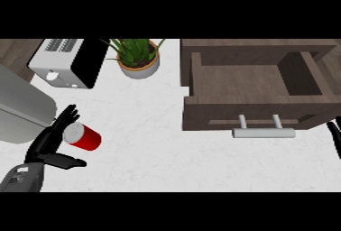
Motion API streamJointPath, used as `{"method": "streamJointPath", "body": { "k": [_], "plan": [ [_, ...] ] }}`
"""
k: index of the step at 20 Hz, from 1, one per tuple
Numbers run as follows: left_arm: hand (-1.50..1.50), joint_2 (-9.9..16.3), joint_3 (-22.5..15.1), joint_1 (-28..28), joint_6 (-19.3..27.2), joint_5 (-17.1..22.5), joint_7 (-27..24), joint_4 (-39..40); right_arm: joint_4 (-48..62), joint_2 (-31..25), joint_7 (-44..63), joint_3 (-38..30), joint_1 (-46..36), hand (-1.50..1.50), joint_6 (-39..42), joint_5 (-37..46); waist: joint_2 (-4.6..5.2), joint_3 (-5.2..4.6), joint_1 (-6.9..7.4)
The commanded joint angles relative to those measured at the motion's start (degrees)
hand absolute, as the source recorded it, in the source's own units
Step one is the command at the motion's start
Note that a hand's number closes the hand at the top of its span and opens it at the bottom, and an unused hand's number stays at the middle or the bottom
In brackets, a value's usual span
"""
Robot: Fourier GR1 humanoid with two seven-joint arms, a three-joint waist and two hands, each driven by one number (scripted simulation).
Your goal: Pick up the can, place it into the drawer and close the drawer
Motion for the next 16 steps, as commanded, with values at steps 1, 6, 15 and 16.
{"method": "streamJointPath", "body": {
  "k": [1,6,15,16],
  "plan": [
    [-1.50,-0.5,-0.3,-4.9,0.6,-1.2,-2.8,6.0,-4.3,1.4,2.7,1.2,1.3,-1.50,-0.5,0.2,0.08,-0.04,-0.36],
    [-1.50,-1.3,0.4,-7.5,0.8,1.1,1.8,4.2,-0.3,1.3,-0.5,0.3,-0.3,-1.50,-0.6,0.0,0.04,-0.01,-0.16],
    [-1.50,-4.0,-2.4,-4.5,-0.3,0.7,-0.3,1.6,-0.2,0.9,-3.0,-1.8,3.2,-1.50,2.4,-0.9,-0.07,0.03,0.10],
    [-1.50,-4.3,-2.2,-7.1,0.4,-0.3,-2.7,7.1,0.8,0.6,-1.8,-1.4,1.1,-1.50,2.2,-1.6,0.08,-0.01,-0.18]
  ]
}}
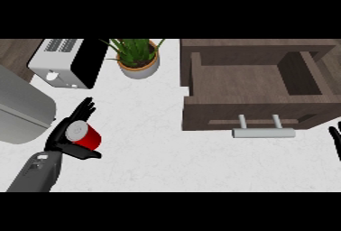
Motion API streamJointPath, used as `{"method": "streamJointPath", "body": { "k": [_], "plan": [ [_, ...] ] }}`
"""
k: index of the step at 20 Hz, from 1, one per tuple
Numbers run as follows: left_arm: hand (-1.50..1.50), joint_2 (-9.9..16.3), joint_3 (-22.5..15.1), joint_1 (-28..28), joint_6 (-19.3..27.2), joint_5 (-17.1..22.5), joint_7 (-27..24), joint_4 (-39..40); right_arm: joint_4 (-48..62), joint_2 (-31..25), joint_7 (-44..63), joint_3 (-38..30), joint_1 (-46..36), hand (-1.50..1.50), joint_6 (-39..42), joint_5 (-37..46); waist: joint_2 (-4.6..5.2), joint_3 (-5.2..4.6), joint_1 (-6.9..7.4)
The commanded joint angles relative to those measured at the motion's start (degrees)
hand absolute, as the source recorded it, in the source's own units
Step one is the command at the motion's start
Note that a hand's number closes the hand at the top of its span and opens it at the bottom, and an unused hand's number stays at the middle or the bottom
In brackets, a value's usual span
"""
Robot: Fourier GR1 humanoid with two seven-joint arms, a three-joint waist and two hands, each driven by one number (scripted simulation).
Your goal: Pick up the can, place it into the drawer and close the drawer
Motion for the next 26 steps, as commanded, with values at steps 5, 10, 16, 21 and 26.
{"method": "streamJointPath", "body": {
  "k": [5,10,16,21,26],
  "plan": [
    [1.50,-0.6,-0.7,-0.2,-4.6,2.2,1.5,-4.0,1.7,-2.3,3.5,-2.5,-4.9,-1.50,-0.7,-2.2,-0.02,0.01,0.33],
    [1.50,-3.2,-1.7,2.1,-6.6,4.5,5.5,-9.4,-1.4,-1.3,1.6,-2.8,-0.3,-1.50,0.6,-3.7,-0.10,0.03,0.25],
    [1.50,-6.9,0.7,6.2,0.2,8.9,10.5,-19.8,-2.6,1.2,-1.3,-0.2,4.4,-1.50,0.2,-1.7,-0.43,0.11,0.85],
    [1.50,-10.0,7.2,5.2,16.1,11.4,13.6,-20.2,-1.9,1.2,0.3,0.5,1.4,-1.50,-1.5,0.0,-0.34,0.11,1.28],
    [1.50,-14.0,2.9,5.1,20.0,12.0,23.1,-34.6,-2.0,0.9,-2.0,-1.2,3.3,-1.50,0.7,-0.5,-0.24,0.07,0.51]
  ]
}}
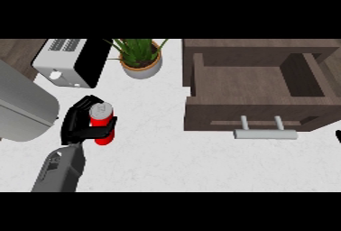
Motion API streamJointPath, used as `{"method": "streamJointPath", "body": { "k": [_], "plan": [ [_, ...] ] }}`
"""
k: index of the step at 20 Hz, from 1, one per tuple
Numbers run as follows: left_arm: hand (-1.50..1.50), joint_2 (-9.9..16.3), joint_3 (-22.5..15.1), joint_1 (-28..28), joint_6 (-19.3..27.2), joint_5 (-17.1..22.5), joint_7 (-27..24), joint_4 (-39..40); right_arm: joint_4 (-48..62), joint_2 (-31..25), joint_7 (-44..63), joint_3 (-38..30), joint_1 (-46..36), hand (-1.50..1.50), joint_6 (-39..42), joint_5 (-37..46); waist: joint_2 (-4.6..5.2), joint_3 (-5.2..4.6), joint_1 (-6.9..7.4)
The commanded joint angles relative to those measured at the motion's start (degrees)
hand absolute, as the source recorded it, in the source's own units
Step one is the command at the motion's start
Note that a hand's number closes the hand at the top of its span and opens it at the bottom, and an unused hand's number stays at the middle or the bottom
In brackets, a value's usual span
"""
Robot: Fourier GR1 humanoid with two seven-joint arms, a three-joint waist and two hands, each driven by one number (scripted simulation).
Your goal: Pick up the can, place it into the drawer and close the drawer
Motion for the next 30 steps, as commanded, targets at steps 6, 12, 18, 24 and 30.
{"method": "streamJointPath", "body": {
  "k": [6,12,18,24,30],
  "plan": [
    [1.50,-3.8,-7.4,-0.8,7.1,-1.7,16.6,-20.8,-3.0,0.4,1.9,1.7,0.1,-1.50,-2.6,1.1,0.08,-0.03,-0.35],
    [1.50,-4.1,-12.5,-6.0,11.3,-2.6,25.7,-28.2,-0.1,0.4,-1.8,0.2,0.5,-1.50,-0.4,0.8,0.14,-0.02,-0.63],
    [1.50,-5.1,-21.9,-13.0,19.8,-3.7,39.2,-32.9,-2.0,-0.8,2.2,-2.1,0.1,-1.50,0.7,-2.7,0.04,-0.01,-0.79],
    [1.50,-5.1,-24.2,-22.2,24.1,-2.9,38.5,-27.3,-4.7,0.4,1.4,2.4,3.2,-1.50,-1.8,0.4,0.16,-0.04,-1.02],
    [1.50,-5.1,-25.5,-37.9,30.4,-2.0,43.2,-18.6,0.7,-0.6,-1.8,-2.8,-0.1,-1.50,1.1,-1.5,0.20,-0.01,-1.21]
  ]
}}
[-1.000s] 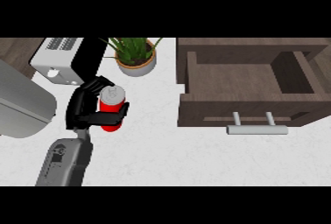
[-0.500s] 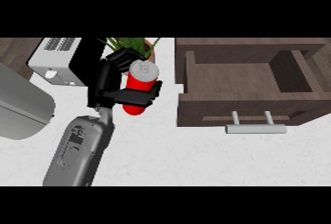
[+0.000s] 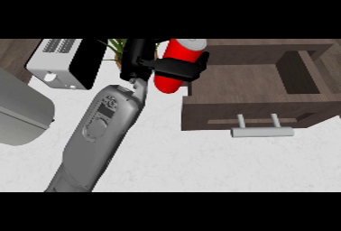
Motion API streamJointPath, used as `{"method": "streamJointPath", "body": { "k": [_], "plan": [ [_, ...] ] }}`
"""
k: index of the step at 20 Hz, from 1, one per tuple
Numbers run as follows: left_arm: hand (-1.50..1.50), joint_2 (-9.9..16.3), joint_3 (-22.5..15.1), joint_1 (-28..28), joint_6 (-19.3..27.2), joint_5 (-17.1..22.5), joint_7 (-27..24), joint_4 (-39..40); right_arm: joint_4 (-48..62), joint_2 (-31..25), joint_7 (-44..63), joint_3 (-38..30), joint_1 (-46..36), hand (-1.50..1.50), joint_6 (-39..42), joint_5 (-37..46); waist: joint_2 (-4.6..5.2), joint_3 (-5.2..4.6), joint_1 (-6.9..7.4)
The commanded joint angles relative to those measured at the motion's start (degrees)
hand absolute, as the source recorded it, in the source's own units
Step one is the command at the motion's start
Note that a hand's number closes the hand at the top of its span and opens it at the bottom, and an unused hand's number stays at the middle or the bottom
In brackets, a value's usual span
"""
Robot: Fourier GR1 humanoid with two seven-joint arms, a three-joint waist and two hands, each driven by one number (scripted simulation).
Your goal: Pick up the can, place it into the drawer and close the drawer
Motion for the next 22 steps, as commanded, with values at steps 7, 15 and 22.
{"method": "streamJointPath", "body": {
  "k": [7,15,22],
  "plan": [
    [1.50,0.0,-0.3,-19.2,5.7,4.0,2.8,15.3,-2.8,1.2,0.6,2.0,2.7,-1.50,0.3,1.7,0.06,0.02,-0.53],
    [1.50,0.0,-4.2,-29.1,9.4,10.4,-0.9,29.3,-1.3,0.8,2.8,2.4,-2.4,-1.50,-1.4,2.5,0.33,0.04,-1.15],
    [1.50,0.0,-5.2,-36.1,9.0,15.5,-4.4,40.3,-1.6,-1.0,4.3,0.6,-3.9,-1.50,-1.1,0.6,0.70,0.08,-2.42]
  ]
}}
